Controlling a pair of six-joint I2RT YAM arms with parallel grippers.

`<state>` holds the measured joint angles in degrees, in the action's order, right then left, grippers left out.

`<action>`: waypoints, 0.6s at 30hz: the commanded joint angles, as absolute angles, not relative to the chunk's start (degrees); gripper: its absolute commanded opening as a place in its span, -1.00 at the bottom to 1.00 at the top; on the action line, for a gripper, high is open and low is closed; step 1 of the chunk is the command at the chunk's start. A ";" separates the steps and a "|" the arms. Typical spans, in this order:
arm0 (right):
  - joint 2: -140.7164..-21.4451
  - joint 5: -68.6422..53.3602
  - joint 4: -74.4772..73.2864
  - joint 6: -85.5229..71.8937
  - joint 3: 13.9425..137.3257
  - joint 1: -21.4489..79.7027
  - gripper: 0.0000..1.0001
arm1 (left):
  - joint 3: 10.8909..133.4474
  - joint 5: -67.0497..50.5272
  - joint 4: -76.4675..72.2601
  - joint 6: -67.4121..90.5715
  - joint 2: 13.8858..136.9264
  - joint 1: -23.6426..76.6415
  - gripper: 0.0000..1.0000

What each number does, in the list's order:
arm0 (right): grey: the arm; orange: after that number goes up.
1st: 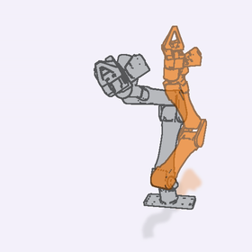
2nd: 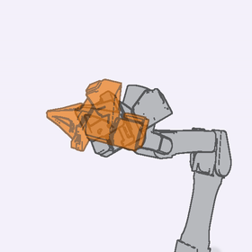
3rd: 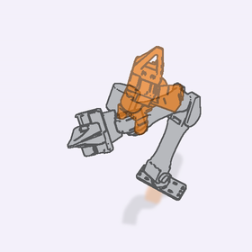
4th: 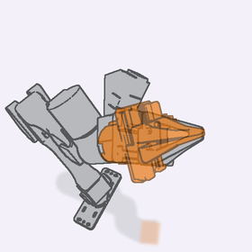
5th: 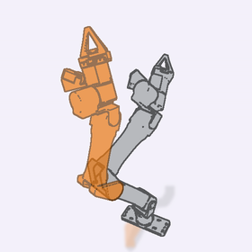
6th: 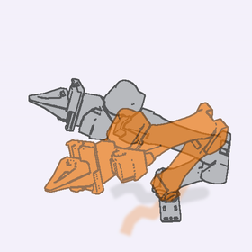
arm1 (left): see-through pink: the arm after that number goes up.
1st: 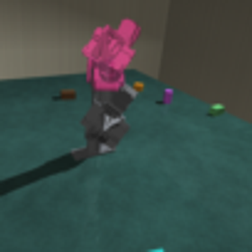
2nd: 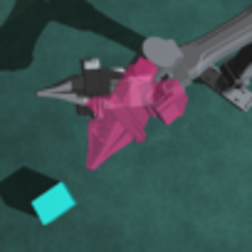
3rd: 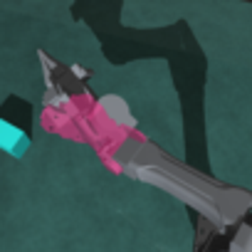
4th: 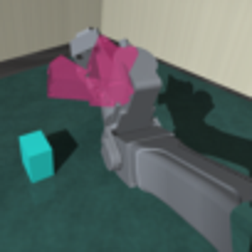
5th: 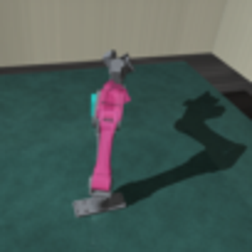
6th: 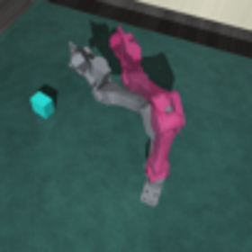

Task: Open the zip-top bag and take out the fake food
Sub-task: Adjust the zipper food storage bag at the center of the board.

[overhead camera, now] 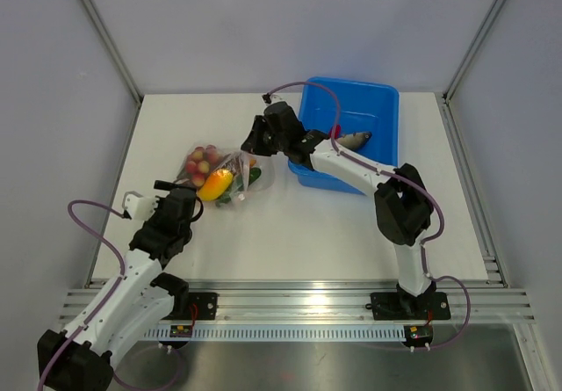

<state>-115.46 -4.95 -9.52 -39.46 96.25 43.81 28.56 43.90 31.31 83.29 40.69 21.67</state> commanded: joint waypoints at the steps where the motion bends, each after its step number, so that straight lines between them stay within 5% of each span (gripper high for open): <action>1: -115.40 -3.34 -8.88 -35.07 100.72 43.86 -0.62 | 28.83 47.55 30.67 84.55 41.22 21.71 0.98; 7: -109.62 -2.11 -5.98 -33.75 93.71 43.59 -0.46 | 29.18 47.90 30.50 84.90 43.33 21.71 0.98; 9: -108.29 -2.37 -5.19 -33.66 92.12 43.42 -0.29 | 29.18 48.08 30.41 85.60 43.85 21.71 0.98; 10: -107.24 -2.46 -5.27 -33.23 90.89 43.42 0.04 | 29.01 48.16 30.24 85.61 44.03 21.71 0.98; 11: -106.62 -2.55 -5.53 -33.05 90.27 43.50 0.14 | 28.92 48.16 29.45 85.52 44.12 21.71 0.98; 18: -98.62 -3.16 -0.62 -33.13 79.38 43.50 0.43 | 28.21 47.46 26.55 84.20 45.53 21.71 0.98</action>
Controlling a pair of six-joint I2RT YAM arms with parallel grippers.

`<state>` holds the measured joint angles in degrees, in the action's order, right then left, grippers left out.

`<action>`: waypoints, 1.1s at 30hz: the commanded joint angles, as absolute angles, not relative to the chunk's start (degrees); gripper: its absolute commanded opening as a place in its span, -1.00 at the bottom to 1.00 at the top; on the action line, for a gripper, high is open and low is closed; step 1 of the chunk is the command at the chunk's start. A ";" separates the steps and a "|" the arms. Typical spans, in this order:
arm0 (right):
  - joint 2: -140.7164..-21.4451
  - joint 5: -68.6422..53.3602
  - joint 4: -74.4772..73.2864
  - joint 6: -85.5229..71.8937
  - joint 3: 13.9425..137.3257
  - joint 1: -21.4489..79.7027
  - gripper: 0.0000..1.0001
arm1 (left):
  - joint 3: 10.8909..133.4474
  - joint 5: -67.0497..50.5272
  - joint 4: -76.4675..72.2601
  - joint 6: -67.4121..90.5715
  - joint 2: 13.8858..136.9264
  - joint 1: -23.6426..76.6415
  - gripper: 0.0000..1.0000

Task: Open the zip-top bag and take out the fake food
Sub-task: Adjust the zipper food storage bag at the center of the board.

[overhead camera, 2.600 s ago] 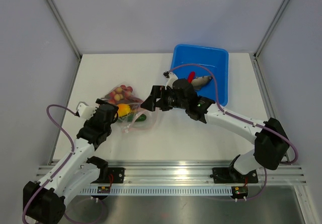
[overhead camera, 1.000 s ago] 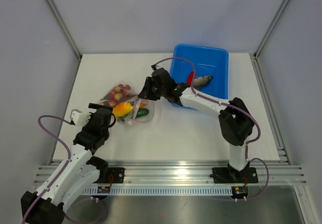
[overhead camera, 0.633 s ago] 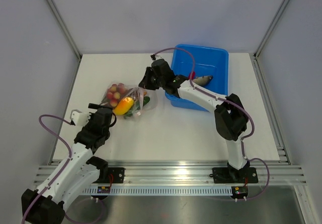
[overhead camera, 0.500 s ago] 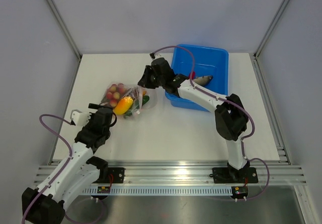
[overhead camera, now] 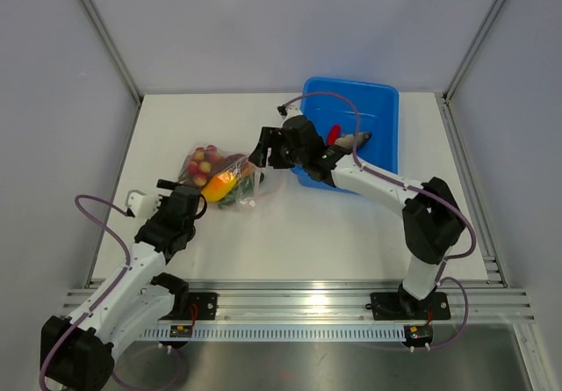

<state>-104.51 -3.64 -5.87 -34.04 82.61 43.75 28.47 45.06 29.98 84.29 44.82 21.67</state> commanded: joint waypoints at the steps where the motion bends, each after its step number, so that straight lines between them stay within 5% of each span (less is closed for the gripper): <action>1: -96.79 -3.08 -0.62 -33.22 76.67 43.42 0.44 | 28.13 47.37 26.28 84.20 45.79 21.71 0.98; 12: -89.83 -5.37 8.79 -33.58 64.17 43.42 0.54 | 27.60 44.92 21.37 79.12 46.41 20.48 0.98; 33: -89.74 -7.21 10.11 -32.26 63.11 43.51 0.55 | 23.03 29.09 6.16 71.45 50.18 13.63 0.98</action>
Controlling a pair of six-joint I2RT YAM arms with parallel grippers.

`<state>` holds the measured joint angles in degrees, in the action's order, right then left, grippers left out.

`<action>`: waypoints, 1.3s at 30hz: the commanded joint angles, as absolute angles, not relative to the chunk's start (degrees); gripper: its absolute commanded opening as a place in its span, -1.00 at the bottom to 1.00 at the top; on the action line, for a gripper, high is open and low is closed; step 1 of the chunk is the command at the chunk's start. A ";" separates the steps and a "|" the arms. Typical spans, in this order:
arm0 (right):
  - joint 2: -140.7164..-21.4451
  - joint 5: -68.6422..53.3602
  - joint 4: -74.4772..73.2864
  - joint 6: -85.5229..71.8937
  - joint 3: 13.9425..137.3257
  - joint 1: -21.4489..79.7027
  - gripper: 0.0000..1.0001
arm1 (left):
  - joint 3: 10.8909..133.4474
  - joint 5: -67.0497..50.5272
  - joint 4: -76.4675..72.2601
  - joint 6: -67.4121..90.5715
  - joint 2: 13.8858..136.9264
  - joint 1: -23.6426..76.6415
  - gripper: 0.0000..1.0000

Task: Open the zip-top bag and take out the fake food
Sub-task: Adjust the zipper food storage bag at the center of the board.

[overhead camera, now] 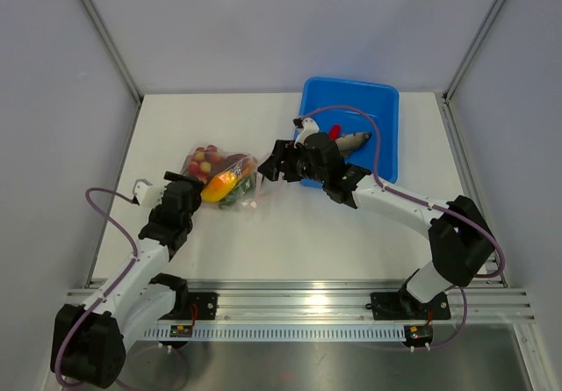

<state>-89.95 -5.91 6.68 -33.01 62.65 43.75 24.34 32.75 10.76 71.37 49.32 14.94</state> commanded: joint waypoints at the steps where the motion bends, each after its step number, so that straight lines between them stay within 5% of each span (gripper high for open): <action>1: -89.65 -7.21 10.19 -32.17 63.02 43.51 0.55 | 22.42 29.00 5.11 72.06 50.10 13.19 0.98; 32: -89.82 -8.79 11.95 -32.87 61.61 43.51 0.57 | 14.33 11.16 -19.07 81.04 61.79 -7.29 0.97; 39: -90.26 -8.96 11.95 -32.87 61.70 43.51 0.56 | 14.41 7.82 -22.41 80.86 64.42 -8.26 0.83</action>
<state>-90.02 -8.19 9.21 -33.08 61.36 43.75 14.44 10.85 -17.45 81.30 63.07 -7.66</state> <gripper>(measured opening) 0.779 0.925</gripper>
